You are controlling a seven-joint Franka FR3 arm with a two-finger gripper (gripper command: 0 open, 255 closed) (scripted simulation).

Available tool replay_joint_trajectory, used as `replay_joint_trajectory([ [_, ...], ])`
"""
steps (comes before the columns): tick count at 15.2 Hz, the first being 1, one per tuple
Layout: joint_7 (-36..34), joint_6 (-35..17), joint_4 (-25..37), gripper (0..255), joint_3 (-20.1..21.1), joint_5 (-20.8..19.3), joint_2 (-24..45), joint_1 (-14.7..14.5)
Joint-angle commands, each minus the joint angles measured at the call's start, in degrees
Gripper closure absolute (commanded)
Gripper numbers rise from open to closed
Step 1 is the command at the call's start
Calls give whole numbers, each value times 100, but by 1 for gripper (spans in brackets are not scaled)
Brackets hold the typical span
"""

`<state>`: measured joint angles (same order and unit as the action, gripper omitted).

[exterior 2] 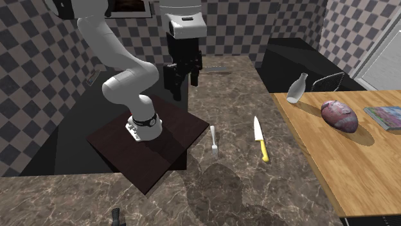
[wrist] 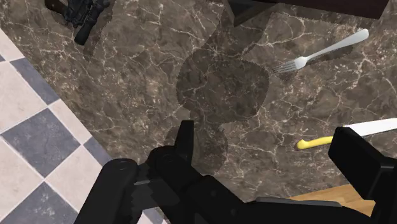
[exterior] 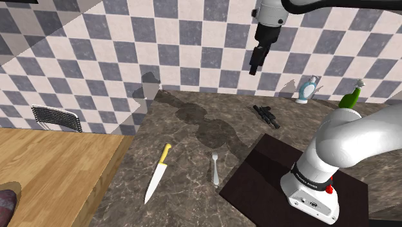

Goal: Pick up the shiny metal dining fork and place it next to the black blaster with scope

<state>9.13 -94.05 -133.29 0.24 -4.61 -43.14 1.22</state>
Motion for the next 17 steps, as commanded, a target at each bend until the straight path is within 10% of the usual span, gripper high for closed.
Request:
replay_joint_trajectory([
  [1, 0, 0, 0, 0, 0, 0, 0, 0],
  [17, -3111, -2247, -2376, 0, 1206, 1306, 418, 164],
])
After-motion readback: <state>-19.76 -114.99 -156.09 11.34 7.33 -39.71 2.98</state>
